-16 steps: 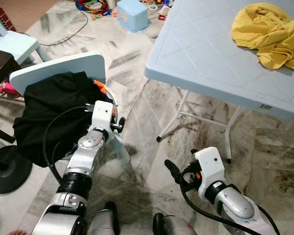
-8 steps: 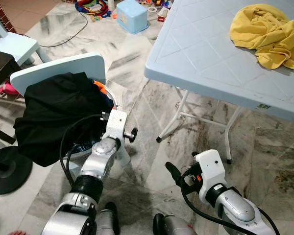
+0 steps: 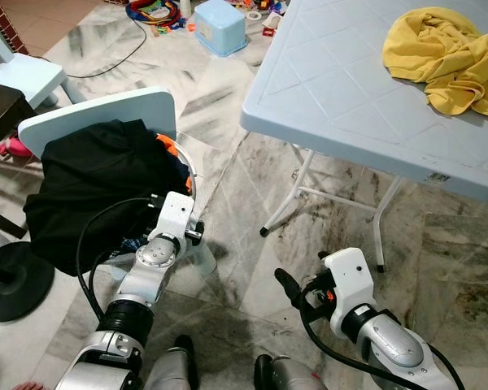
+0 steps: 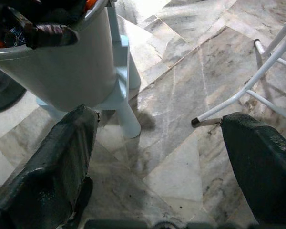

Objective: Hang hanger

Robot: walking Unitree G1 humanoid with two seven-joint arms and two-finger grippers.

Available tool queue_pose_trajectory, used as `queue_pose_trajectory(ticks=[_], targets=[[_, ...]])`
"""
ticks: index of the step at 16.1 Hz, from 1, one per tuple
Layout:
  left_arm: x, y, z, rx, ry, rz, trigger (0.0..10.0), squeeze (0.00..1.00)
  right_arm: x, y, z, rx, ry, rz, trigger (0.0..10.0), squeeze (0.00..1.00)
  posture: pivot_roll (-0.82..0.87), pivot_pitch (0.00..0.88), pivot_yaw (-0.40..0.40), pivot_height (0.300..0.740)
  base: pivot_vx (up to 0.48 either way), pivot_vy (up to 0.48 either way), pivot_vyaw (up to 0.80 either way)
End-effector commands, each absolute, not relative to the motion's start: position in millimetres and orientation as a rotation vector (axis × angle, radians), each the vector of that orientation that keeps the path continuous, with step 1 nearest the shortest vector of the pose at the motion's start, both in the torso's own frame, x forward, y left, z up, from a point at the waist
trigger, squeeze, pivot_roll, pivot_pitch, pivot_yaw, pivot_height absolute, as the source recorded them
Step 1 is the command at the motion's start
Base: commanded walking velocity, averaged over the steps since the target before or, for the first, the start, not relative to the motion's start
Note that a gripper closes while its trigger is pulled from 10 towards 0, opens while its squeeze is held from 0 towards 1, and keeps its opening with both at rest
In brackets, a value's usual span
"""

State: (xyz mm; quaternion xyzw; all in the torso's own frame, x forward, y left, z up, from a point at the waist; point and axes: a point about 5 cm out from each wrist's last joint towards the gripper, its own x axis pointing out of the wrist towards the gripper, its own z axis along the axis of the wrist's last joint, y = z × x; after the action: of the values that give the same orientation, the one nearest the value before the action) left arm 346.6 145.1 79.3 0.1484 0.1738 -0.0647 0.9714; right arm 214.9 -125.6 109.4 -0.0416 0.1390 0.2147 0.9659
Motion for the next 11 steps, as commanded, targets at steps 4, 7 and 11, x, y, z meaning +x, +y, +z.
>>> queue_pose_trajectory(ticks=[4, 7, 11], targets=[[346.0, 153.8, 70.1, 0.362, 0.39, -0.144, 10.0, 0.0, 211.5, -124.5, 110.4, -0.066, 0.286, 0.42, 10.0, 0.0, -0.08, 0.265, -0.043, 0.74, 0.0, 0.0, 0.0], [347.1, 159.5, 65.9, 0.371, 0.408, -0.149, 4.5, 0.0, 206.3, -125.7, 109.6, -0.02, 0.311, 0.446, 10.0, 0.0, -0.09, 0.266, -0.04, 0.74, 0.0, 0.0, 0.0], [351.3, 158.4, 66.6, 0.422, 0.377, -0.174, 0.0, 0.0, 189.7, -114.7, 114.7, 0.067, 0.35, 0.645, 10.0, 0.0, -0.1, 0.262, -0.041, 0.74, 0.0, 0.0, 0.0]])
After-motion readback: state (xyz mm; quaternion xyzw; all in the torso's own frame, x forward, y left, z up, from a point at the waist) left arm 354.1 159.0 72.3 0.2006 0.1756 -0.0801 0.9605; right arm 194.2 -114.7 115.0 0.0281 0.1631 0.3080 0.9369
